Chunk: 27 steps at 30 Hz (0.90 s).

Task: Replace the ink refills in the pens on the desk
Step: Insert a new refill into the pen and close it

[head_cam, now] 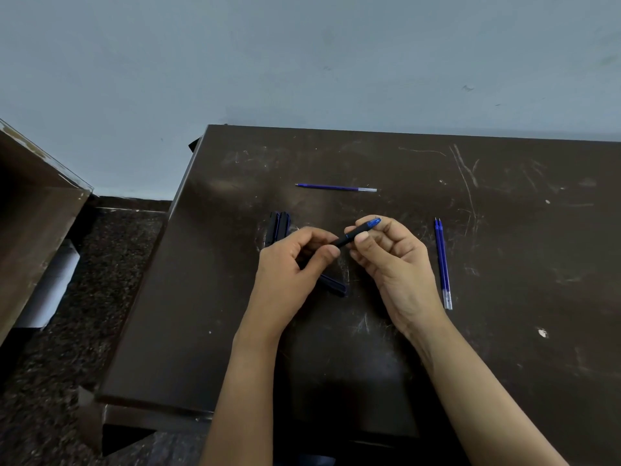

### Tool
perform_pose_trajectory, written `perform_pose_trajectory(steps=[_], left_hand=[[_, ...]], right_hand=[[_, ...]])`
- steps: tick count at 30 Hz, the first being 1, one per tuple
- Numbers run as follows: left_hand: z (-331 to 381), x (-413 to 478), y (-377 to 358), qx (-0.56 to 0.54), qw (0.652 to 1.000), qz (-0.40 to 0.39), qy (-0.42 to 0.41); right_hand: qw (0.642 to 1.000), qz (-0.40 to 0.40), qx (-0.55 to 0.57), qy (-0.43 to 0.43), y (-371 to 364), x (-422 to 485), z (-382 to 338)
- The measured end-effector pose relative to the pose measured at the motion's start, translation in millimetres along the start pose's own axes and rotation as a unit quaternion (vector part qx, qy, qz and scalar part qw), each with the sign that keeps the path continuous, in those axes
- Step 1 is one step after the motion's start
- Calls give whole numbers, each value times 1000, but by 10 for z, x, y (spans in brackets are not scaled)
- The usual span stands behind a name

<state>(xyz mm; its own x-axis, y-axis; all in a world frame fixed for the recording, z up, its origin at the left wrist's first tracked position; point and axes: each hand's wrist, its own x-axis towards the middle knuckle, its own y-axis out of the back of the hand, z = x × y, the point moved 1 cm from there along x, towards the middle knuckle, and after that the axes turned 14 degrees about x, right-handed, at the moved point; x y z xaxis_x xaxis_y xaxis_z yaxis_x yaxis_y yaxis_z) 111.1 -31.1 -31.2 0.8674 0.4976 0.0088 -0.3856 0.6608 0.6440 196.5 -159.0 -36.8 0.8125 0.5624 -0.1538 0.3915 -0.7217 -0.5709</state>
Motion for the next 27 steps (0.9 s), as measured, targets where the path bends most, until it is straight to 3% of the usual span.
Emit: perform_pose_trajectory(steps=[6,17,20,22,24,27], left_hand=[[35,-17,-30,-20,994,-106,-32],[19,-15,-9,18,998,-43,-50],[5,-7,14,42,999,-4,-32],[-13,2,36,44,998,40,-17],[-22,12,46,65,995,74,-12],[-30,17,39,89,992,92,-6]], right_hand=[[998,-51,21,-12,-7,0,-65],[1000,16,27,-2,-19,-16,-20],[994,26,-108,-14,37,-7,-21],[948,-12,-317,6,58,-5,-7],[872,-90,-480,34,33,-28,23],[798,-169,-575,62,14,-46,88]])
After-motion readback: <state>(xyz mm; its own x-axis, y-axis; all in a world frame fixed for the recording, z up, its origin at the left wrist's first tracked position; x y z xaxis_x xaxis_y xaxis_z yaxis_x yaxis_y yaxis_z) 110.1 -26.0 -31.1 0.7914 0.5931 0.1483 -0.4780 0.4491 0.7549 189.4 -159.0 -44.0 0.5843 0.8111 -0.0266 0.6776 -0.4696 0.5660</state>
